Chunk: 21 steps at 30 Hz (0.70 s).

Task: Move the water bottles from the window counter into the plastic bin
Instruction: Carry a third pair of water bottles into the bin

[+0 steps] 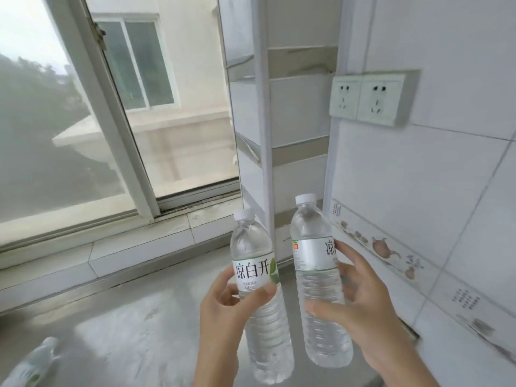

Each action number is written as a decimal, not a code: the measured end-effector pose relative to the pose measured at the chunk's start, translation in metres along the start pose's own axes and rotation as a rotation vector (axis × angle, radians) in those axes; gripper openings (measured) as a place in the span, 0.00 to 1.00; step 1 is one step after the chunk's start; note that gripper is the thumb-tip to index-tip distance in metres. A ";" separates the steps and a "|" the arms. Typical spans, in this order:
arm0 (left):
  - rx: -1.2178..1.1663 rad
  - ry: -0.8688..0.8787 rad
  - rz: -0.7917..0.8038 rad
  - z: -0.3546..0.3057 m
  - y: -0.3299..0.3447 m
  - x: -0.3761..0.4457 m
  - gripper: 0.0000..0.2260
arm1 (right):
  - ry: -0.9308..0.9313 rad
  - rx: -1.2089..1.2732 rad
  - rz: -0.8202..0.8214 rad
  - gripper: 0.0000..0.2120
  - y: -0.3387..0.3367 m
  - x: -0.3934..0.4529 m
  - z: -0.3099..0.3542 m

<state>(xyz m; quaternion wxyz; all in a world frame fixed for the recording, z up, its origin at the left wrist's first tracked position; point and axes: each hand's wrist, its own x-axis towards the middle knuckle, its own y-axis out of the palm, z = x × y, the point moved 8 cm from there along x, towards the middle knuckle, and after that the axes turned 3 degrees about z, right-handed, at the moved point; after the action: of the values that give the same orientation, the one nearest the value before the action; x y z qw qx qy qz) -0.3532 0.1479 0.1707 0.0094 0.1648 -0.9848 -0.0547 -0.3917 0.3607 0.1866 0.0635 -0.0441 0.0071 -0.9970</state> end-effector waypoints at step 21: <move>-0.063 -0.049 0.671 0.005 0.217 -0.180 0.28 | -0.028 -0.039 -0.664 0.45 -0.215 -0.279 0.034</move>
<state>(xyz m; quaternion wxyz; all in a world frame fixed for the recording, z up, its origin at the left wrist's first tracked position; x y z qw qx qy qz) -0.2538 0.4113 0.1894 0.0081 -0.1705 -0.9818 -0.0830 -0.1404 0.6096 0.2002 -0.2654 -0.0590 0.0104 -0.9623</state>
